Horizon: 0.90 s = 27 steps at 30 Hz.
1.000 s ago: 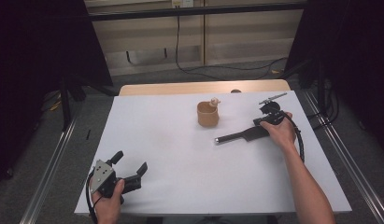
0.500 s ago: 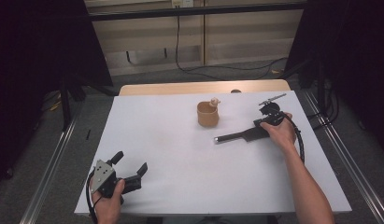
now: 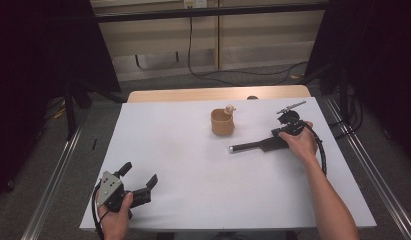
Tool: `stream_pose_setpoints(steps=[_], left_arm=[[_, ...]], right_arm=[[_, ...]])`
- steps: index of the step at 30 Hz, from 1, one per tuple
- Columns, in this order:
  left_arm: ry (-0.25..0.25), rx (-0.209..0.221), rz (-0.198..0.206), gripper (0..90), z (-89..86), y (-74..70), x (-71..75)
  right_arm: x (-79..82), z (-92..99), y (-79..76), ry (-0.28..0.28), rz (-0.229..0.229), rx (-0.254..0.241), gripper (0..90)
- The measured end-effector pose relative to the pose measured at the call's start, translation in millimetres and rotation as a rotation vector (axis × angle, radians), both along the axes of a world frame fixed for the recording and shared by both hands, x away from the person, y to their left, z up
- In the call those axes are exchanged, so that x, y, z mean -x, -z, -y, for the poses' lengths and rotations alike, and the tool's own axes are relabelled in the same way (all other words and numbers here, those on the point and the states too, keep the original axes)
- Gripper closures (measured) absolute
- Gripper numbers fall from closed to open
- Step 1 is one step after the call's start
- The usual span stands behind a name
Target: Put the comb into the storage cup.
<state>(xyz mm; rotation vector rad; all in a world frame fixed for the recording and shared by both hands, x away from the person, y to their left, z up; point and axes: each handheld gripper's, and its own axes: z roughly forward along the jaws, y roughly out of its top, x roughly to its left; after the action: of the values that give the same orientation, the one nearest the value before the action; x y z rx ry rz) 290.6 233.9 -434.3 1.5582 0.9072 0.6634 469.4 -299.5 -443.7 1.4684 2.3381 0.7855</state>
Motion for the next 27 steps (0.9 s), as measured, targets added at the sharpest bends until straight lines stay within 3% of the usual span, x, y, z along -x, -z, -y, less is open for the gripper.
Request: stream_pose_setpoints(steps=[17, 27], left_arm=[[-0.008, 0.011, 0.011, 2.5, -3.1, -1.4, 2.4], [-0.004, 0.012, 0.009, 2.5, -3.4, -2.1, 3.4]], right_arm=[[4.0, -2.9, -1.4, -0.037, -0.004, 0.016, 90.0], [8.2, -2.8, -1.7, -0.031, -0.007, 0.014, 90.0]])
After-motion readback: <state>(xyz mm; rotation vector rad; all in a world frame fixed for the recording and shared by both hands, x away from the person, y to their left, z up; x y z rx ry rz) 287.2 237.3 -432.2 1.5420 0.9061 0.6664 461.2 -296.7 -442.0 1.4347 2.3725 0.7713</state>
